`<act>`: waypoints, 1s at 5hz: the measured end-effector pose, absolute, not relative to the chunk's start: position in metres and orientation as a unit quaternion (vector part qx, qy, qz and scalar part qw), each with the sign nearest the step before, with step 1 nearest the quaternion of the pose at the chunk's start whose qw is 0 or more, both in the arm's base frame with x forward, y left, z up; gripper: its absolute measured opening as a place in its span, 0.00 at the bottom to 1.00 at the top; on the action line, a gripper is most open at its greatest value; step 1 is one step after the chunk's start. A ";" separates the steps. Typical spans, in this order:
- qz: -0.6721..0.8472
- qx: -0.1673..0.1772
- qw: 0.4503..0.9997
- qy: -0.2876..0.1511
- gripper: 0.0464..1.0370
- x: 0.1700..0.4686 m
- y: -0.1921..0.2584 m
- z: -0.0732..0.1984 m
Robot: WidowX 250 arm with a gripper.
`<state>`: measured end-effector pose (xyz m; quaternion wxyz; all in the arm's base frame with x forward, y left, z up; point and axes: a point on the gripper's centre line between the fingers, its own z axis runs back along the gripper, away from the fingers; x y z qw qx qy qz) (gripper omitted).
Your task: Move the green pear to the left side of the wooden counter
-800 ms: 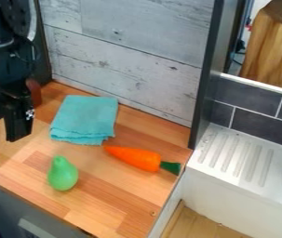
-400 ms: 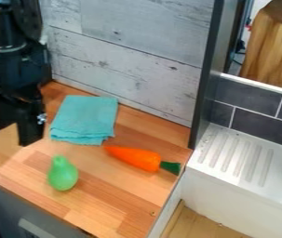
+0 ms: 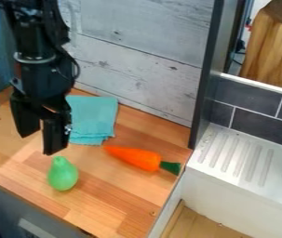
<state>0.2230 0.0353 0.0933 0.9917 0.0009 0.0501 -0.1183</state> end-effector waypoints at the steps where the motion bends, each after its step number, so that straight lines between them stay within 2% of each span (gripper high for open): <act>1: -0.120 0.008 0.990 0.078 0.97 0.226 0.031 0.074; 2: -0.112 0.042 0.987 0.111 0.97 0.227 0.025 0.057; 3: -0.106 0.062 0.983 0.133 0.97 0.231 0.026 0.043; 4: -0.102 0.077 0.981 0.145 0.97 0.236 0.028 0.035; 5: -0.101 0.078 0.981 0.144 0.92 0.236 0.029 0.034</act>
